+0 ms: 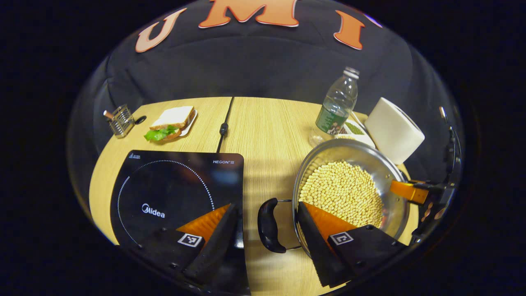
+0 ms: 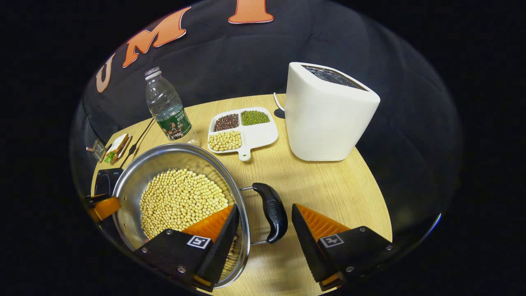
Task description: First push the handle of the pot to place it horizontally, then grasp the pot with both hands and set it on the induction cooktop.
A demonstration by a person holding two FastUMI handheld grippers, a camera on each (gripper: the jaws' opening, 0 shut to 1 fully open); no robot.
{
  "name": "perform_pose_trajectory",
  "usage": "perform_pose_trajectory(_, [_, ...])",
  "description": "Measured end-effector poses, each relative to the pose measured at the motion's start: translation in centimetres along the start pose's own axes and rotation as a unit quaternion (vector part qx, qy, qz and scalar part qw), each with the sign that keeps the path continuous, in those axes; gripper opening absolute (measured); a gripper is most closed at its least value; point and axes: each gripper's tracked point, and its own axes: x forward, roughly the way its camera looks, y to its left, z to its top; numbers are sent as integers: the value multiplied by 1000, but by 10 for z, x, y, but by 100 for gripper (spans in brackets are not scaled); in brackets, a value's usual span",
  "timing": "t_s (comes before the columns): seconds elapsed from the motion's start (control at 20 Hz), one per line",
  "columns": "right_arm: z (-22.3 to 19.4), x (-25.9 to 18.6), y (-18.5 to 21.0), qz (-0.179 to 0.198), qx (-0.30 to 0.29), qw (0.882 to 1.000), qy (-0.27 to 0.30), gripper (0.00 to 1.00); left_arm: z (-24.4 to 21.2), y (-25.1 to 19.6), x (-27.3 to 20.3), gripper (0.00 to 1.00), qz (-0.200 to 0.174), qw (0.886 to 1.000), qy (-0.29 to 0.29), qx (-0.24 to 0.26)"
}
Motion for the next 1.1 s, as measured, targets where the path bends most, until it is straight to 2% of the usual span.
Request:
perform_pose_trajectory(0.05, [0,0,0,1,1,1000,1,82,0,3,0,97,-4,1000,5,-4])
perform_pose_trajectory(0.1, [-1,1,1,0,1,1000,3,81,-4,2,-3,100,-9,1000,17,-14])
perform_pose_trajectory(0.15, [-1,2,0,-1,-1,1000,3,81,-3,2,-2,94,-9,1000,18,-20])
perform_pose_trajectory(0.25, [-2,2,0,-4,-7,1000,2,81,-3,6,-5,100,-9,1000,24,-7])
perform_pose_trajectory(0.5, [-4,2,0,2,-2,1000,4,81,7,11,-9,99,-14,999,17,-29])
perform_pose_trajectory(0.75, [-6,-1,1,-1,-3,1000,4,82,-2,-2,1,99,-48,996,51,-51])
perform_pose_trajectory(0.9, [-5,-4,0,0,-1,1000,4,82,-5,-13,0,96,-60,997,52,-26])
perform_pose_trajectory(1.1, [-5,-4,0,0,-3,1000,2,81,-27,-37,10,99,-92,992,84,-32])
